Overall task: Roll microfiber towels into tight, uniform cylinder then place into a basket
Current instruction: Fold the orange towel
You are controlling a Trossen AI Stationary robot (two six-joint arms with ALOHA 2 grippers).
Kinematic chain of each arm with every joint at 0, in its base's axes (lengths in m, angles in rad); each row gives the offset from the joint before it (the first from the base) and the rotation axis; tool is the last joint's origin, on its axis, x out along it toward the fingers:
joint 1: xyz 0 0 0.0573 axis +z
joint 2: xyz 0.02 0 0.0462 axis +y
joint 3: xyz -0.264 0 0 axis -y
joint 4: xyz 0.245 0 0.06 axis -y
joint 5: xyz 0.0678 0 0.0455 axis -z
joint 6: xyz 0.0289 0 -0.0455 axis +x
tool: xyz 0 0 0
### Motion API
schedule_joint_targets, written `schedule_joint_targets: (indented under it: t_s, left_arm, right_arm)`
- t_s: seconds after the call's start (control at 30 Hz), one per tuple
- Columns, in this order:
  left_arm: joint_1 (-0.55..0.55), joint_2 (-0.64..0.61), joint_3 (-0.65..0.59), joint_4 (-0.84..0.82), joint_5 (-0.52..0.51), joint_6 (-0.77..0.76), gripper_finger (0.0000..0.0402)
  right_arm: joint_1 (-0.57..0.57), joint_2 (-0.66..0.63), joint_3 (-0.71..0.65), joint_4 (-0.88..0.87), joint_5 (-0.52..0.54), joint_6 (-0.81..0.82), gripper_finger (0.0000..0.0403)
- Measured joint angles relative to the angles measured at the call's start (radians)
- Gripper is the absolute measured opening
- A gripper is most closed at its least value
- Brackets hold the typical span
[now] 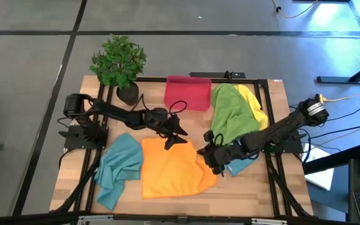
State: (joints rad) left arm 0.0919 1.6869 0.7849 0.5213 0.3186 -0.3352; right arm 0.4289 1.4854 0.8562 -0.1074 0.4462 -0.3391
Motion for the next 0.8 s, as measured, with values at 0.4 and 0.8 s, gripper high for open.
schedule_joint_targets:
  t_s: [0.4,0.8]
  left_arm:
    - [0.031,0.099,0.0,0.129,0.148,-0.109,0.0227]
    - [0.025,0.107,0.016,0.147,0.197,-0.155,0.0224]
  right_arm:
    - [0.007,0.0,0.0,0.007,0.009,-0.024,0.0]
    - [0.007,0.0,0.0,0.007,0.019,-0.036,0.0]
